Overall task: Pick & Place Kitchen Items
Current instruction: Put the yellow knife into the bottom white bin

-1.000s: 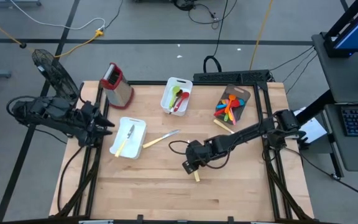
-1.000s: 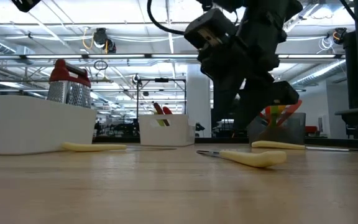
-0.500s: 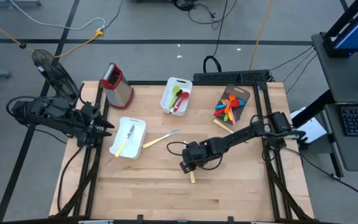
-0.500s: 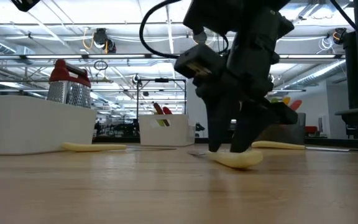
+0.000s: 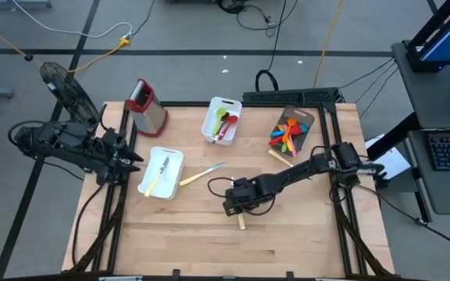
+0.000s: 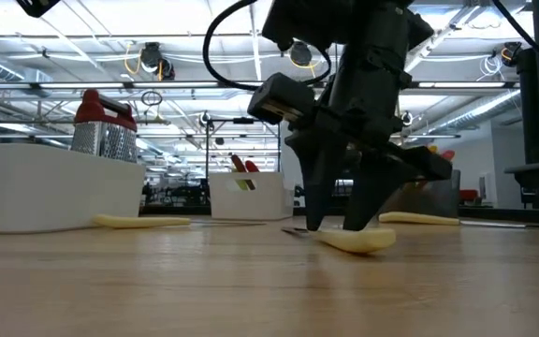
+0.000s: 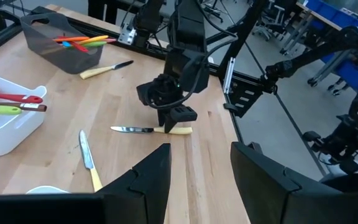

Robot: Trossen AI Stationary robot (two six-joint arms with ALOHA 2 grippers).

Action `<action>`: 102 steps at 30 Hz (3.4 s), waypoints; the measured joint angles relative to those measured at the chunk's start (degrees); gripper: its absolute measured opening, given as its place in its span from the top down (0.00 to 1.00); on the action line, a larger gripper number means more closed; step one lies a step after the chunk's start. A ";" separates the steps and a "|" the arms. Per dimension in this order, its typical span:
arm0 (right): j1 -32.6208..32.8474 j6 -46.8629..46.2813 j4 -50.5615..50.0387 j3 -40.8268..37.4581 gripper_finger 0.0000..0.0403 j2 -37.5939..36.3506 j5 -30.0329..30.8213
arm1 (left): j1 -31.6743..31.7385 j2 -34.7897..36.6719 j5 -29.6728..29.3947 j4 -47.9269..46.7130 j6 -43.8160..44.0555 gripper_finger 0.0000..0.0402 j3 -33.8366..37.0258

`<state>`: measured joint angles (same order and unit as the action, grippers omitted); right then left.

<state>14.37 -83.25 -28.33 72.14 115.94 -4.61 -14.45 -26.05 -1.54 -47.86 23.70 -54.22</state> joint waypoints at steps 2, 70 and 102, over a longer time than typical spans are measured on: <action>-0.02 -1.79 -3.37 0.01 0.62 0.05 0.03 | 0.00 0.00 0.00 0.02 0.05 0.57 0.00; -9.32 19.52 40.40 -3.68 0.91 -15.12 4.56 | -0.01 -10.11 -2.01 -0.32 7.49 0.57 0.00; -19.04 25.47 75.36 -3.54 0.91 -15.19 -15.90 | 11.81 -32.98 10.82 29.43 21.96 0.57 0.00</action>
<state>-4.67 -57.78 47.03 68.60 100.75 -20.50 -2.64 -59.03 9.28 -18.42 45.67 -54.22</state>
